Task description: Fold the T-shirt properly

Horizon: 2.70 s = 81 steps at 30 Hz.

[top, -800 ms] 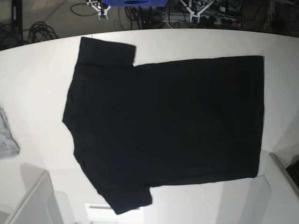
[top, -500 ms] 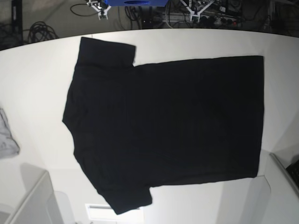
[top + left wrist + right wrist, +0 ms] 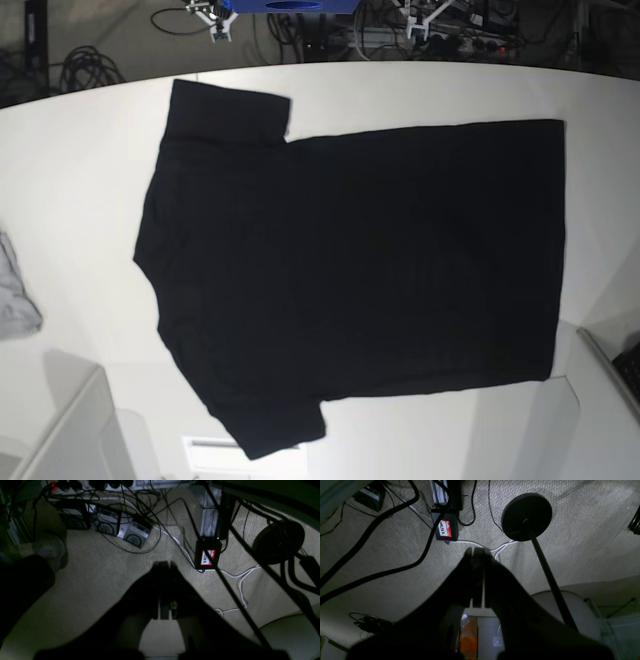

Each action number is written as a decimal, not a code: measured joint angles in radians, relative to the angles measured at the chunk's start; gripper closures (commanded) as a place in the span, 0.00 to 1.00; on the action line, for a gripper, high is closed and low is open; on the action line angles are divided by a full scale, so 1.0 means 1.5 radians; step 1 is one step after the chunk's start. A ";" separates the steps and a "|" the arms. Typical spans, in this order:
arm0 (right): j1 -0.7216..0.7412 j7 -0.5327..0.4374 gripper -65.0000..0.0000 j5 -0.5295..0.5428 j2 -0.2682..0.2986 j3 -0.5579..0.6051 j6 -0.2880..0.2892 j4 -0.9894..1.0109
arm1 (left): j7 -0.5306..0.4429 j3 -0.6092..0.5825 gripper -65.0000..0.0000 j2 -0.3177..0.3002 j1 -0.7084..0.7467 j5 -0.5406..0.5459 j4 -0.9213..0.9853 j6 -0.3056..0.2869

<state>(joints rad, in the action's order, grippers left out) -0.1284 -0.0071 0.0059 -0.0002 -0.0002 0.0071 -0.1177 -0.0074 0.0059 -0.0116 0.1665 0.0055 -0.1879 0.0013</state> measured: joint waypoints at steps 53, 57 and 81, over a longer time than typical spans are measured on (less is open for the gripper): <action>-0.472 0.232 1.00 0.002 0.002 -0.002 -0.006 -0.826 | 0.014 0.004 1.00 -0.107 0.491 0.002 -0.723 0.003; -0.497 0.267 1.00 0.002 0.002 -0.002 -0.007 -0.911 | 0.015 0.000 1.00 -0.106 0.535 0.002 -0.825 -0.001; -0.492 0.332 1.00 0.008 -0.002 -0.137 -0.005 -1.244 | 0.015 0.158 1.00 -0.220 0.694 0.176 -1.180 0.000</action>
<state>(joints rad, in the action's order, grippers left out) -0.8669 0.4908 0.0174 -0.0029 -0.2062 -0.0006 -1.9839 0.0151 0.2432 -0.3412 1.2079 0.2699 -1.9579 0.0010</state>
